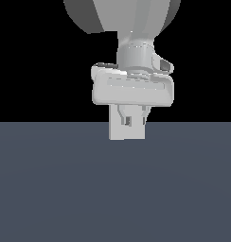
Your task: Plug the charger into the wall socket.
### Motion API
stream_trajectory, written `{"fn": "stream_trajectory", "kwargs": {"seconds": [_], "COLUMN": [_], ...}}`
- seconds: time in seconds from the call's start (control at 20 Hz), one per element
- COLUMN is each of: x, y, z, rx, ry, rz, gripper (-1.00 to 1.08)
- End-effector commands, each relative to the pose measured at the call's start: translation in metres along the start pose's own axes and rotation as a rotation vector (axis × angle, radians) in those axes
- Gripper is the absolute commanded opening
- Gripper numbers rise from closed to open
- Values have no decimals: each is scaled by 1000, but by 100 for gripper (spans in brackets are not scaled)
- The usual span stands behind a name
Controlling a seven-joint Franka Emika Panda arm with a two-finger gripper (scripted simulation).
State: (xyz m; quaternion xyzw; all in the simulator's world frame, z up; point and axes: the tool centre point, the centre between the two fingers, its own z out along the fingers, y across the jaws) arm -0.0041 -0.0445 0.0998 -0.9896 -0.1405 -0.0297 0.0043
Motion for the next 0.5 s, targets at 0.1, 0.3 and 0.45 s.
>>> {"fn": "stream_trajectory", "kwargs": {"seconds": [0.1,0.3,0.45], "x": [13,17,17], "y": [0,0,0], "z": [1,1,1], "rx": [0,0,0], "ry": [0,0,0], "rz": [0,0,0], "gripper": [-100,-100,-100]}}
